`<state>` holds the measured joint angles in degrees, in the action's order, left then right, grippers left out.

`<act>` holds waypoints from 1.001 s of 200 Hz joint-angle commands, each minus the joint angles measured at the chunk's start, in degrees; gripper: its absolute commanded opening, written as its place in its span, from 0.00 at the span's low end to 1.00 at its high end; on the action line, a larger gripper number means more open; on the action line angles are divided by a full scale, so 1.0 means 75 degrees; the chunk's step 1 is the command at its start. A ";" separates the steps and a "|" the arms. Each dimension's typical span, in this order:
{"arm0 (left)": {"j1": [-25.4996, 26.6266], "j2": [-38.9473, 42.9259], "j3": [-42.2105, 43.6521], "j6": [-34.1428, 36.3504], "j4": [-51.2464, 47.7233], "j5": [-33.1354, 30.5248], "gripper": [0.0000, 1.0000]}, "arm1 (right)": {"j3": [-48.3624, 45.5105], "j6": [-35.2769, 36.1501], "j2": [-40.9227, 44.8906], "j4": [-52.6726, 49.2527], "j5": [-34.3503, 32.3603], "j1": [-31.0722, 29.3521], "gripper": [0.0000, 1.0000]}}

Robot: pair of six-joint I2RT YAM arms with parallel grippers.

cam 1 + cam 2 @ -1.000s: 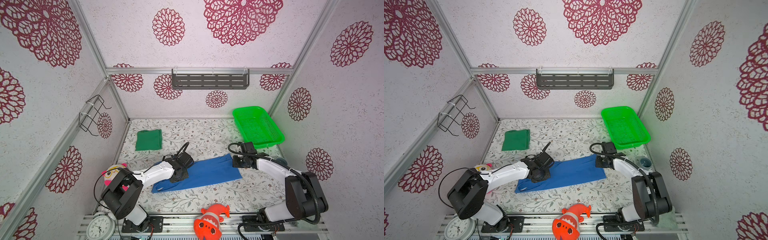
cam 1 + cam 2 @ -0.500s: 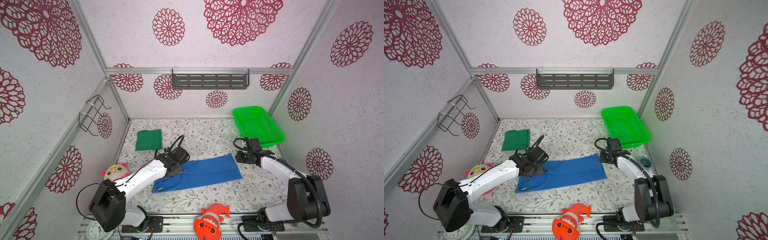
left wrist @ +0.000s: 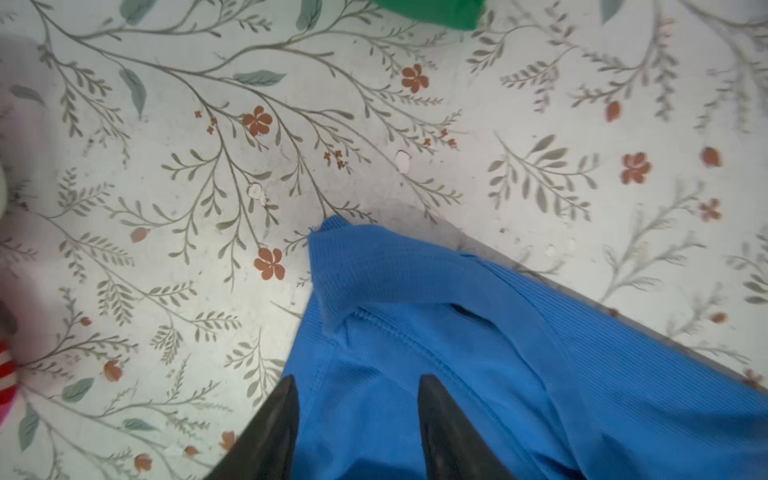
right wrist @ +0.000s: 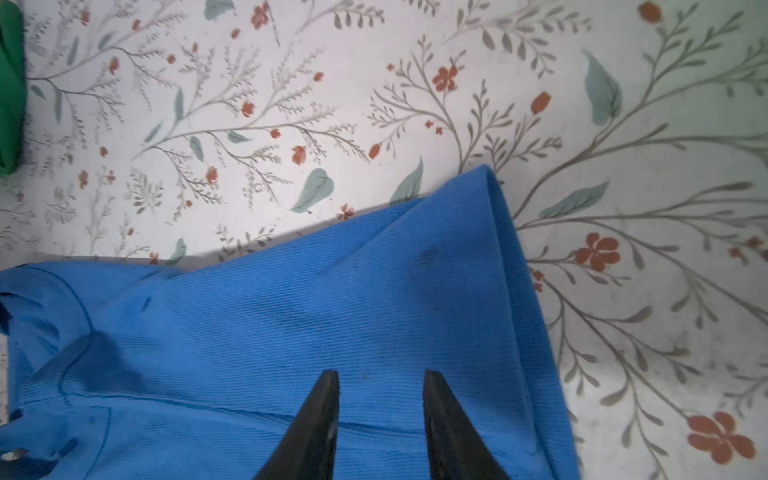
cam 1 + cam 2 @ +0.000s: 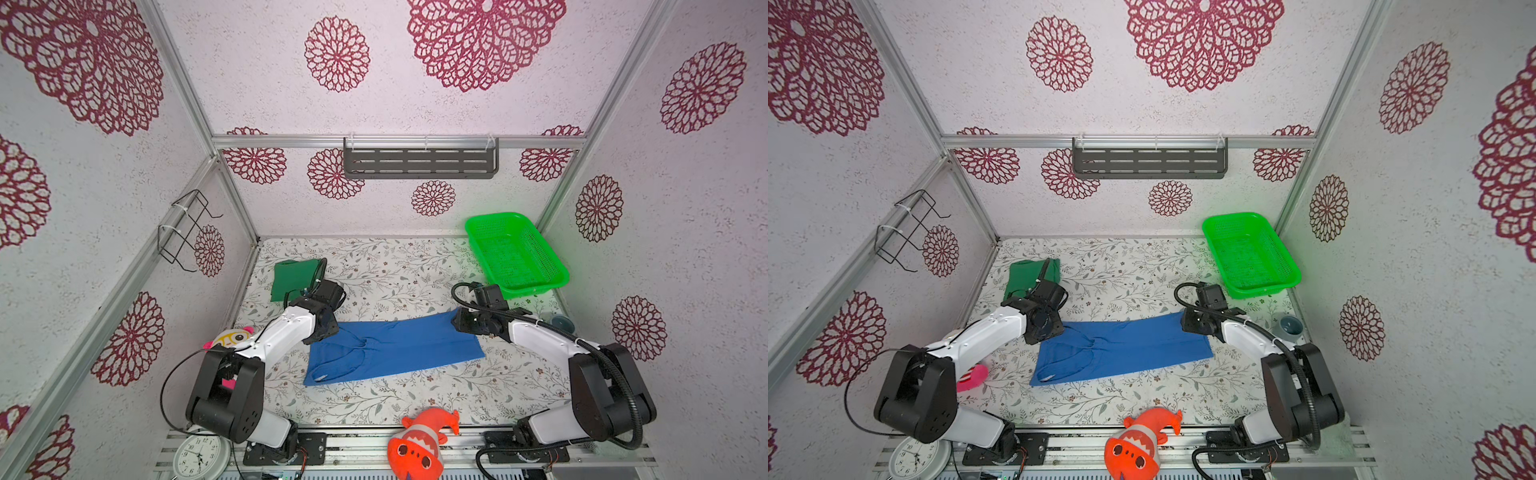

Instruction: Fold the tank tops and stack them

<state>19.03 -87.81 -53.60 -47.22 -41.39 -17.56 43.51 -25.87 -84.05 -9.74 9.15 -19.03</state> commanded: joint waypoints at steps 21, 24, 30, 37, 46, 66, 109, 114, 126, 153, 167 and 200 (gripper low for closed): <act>-0.0358 -0.0371 0.0666 -0.0030 0.1234 0.0437 0.49 | -0.0618 -0.0379 -0.0113 0.0574 -0.0395 0.0150 0.34; -0.0384 -0.0365 0.0696 -0.0033 0.1234 0.0407 0.49 | -0.0675 -0.0383 -0.0113 0.0604 -0.0424 0.0163 0.34; -0.0440 -0.0343 0.0789 -0.0033 0.1203 0.0359 0.49 | -0.0761 -0.0394 -0.0125 0.0639 -0.0490 0.0211 0.34; -0.0510 -0.0290 0.0875 -0.0017 0.1148 0.0312 0.49 | -0.0838 -0.0384 -0.0148 0.0647 -0.0567 0.0262 0.33; -0.0624 -0.0198 0.0982 0.0002 0.1057 0.0219 0.49 | -0.0920 -0.0372 -0.0178 0.0641 -0.0641 0.0351 0.33; -0.1037 0.0036 0.1318 0.0072 0.1087 0.0231 0.48 | -0.1093 -0.0317 -0.0132 0.0622 -0.0773 0.0534 0.33; -0.1412 0.0511 0.1430 0.0236 0.0936 0.0294 0.48 | -0.1231 -0.0298 0.0061 0.0598 -0.0868 0.0714 0.33; -0.1412 0.0590 0.1404 0.0248 0.0879 0.0313 0.48 | -0.1220 -0.0298 0.0062 0.0598 -0.0874 0.0716 0.33; -0.1412 0.0759 0.1393 0.0317 0.0707 0.0311 0.48 | -0.1209 -0.0318 0.0062 0.0592 -0.0906 0.0718 0.33; -0.1453 0.1046 0.1483 0.0413 0.0502 0.0321 0.50 | -0.1184 -0.0368 0.0063 0.0649 -0.0814 0.0720 0.33; -0.1427 0.1135 0.1509 0.0402 0.0558 0.0615 0.52 | -0.1117 -0.0309 0.0114 0.0654 -0.0694 0.0709 0.34; -0.1307 0.1341 0.1488 0.0355 0.0278 0.0701 0.61 | -0.1071 0.0097 0.0881 0.0833 -0.0155 0.0674 0.39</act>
<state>8.88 -79.59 -42.89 -44.80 -36.75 -12.53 35.42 -27.68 -82.91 -2.59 7.77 -14.74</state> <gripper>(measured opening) 0.587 0.368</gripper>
